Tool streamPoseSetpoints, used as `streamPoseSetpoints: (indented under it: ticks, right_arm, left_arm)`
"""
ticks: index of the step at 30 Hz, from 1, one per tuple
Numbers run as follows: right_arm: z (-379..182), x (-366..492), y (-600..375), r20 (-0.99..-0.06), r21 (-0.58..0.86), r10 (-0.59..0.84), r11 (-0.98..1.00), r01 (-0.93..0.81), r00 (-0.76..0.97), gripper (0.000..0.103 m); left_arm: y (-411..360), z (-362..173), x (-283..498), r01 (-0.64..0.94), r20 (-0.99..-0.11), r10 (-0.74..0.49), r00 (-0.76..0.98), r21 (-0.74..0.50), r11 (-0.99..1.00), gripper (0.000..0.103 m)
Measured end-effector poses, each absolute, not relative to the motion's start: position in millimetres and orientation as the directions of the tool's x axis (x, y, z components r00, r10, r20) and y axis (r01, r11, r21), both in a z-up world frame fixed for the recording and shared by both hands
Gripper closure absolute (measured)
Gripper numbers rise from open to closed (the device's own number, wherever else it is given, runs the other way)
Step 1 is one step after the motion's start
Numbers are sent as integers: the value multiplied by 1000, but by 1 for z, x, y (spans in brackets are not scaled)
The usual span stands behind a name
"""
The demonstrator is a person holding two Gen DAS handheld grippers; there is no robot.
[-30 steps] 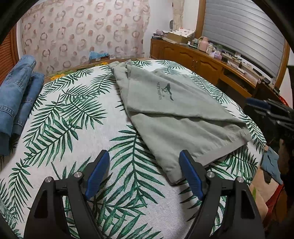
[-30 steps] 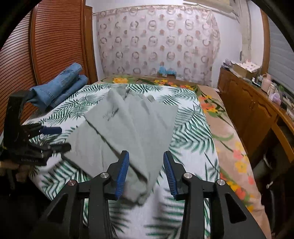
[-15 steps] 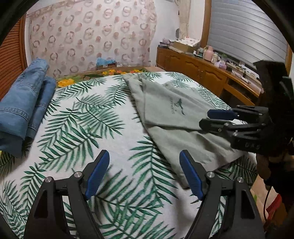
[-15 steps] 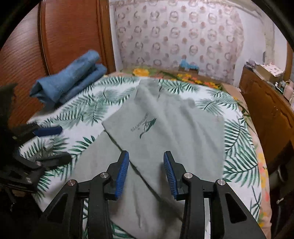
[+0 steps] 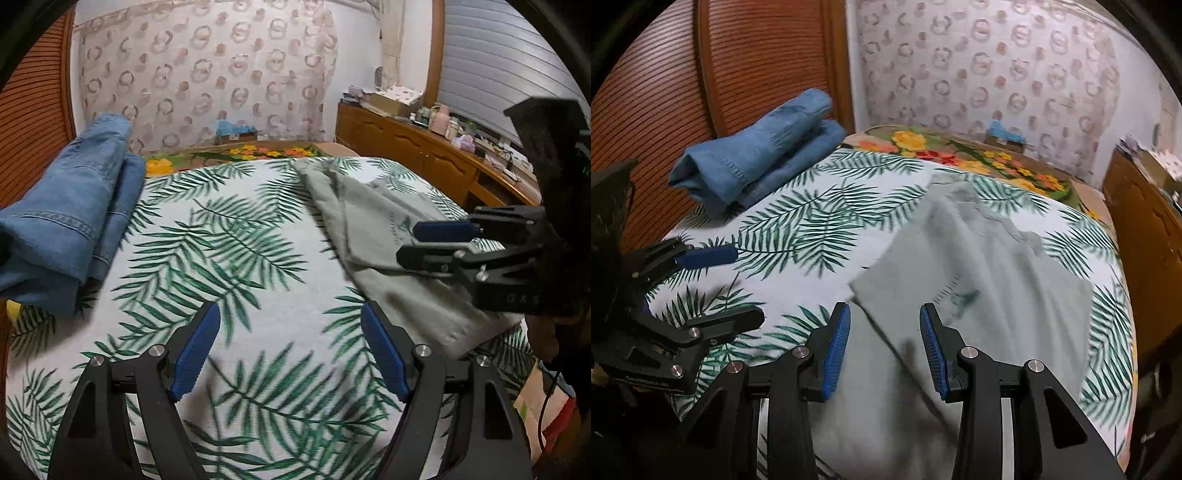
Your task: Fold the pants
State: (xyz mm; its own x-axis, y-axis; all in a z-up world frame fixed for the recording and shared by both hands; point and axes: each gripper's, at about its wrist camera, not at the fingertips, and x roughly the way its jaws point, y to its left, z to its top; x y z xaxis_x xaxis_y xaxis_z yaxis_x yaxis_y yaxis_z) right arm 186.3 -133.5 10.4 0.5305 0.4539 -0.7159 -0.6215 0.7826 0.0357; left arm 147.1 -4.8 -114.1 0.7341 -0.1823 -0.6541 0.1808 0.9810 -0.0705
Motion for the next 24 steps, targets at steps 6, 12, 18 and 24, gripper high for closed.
streamPoseSetpoints:
  ticks: [6,12,18,24]
  right_arm:
    - [-2,200,-118,-747,13,440,760,-650,499,63]
    - [-11,209,-101,-770,-47,393,751,-659,503,63]
    - [-13,213,-90,-777,-132,327,751,-647,538,96]
    - [10,210,-100,-737,-135,350,762,-633,578,99]
  left_arm:
    - [10,-111,146,162,-642,-177,746,-83,983,24]
    - [12,-115,145,160,-643,-186,743,-99,982,24]
    - [4,-118,142,176,-650,-193,735,-92,980,24]
    - [0,-118,142,185,-650,-200,734,-92,978,24]
